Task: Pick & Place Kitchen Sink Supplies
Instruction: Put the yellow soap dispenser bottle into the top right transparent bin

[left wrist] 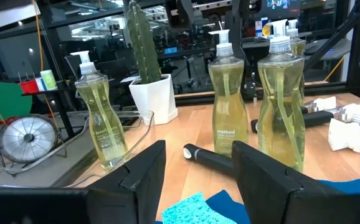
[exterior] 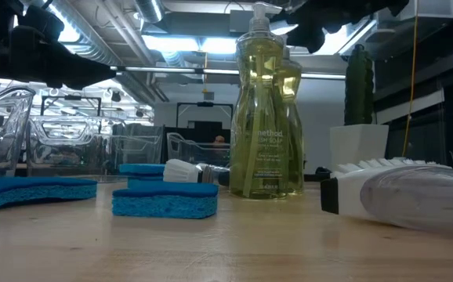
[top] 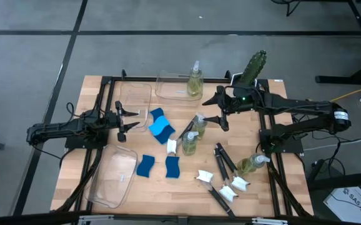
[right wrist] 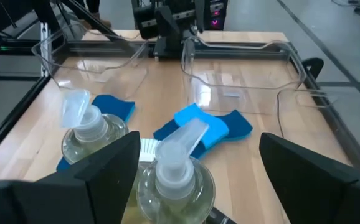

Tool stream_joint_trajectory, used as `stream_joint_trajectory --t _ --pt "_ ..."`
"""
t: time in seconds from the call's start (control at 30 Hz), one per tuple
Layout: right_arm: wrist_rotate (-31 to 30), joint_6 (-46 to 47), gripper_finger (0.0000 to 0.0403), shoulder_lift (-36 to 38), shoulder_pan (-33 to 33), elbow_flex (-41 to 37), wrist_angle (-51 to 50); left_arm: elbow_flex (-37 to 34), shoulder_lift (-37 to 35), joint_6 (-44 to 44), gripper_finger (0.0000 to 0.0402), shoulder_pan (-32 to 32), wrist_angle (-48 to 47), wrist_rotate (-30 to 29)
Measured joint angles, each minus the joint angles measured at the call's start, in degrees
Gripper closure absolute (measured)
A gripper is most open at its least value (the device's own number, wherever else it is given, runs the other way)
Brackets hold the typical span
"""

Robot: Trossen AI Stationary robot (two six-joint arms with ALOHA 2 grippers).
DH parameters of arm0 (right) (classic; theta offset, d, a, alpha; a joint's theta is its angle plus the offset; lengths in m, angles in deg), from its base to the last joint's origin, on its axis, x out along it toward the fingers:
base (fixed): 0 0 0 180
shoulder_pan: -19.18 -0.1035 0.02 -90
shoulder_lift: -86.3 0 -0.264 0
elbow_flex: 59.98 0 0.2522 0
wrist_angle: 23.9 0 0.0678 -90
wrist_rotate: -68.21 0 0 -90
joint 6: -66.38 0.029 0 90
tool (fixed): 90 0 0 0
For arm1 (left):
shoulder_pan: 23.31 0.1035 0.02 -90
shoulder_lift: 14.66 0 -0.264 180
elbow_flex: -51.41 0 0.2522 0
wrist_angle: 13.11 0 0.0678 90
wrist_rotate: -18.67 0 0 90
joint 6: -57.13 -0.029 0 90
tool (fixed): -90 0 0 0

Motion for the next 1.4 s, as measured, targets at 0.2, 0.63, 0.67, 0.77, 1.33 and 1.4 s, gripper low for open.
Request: stream_joint_trajectory --t 0.2,0.63,0.67,0.77,1.33,1.4 --pt "0.2 1.3 0.0075 0.3 0.0 0.0 -0.6 0.0 0.0 0.0 0.0222 0.0 0.0 0.0" --pt "-2.9 2.9 0.0075 -0.9 -3.6 -2.5 -0.6 0.0 0.0 0.0 0.0223 0.0 0.0 0.0" --pt "-4.2 2.9 0.0075 -0.9 -3.9 -3.3 0.8 0.0 0.0 0.0 0.0224 0.0 0.0 0.0" --pt "-7.3 2.9 0.0076 -0.9 -4.5 -5.3 4.8 0.0 0.0 0.0 0.0223 0.0 0.0 0.0" --pt "-8.2 8.1 0.0076 -5.9 -5.1 -8.8 16.6 0.0 0.0 0.0 0.0222 0.0 0.0 0.0" --pt "-8.2 8.0 0.0079 -6.6 -5.3 -8.9 18.8 0.0 0.0 0.0 0.0223 0.0 0.0 0.0"
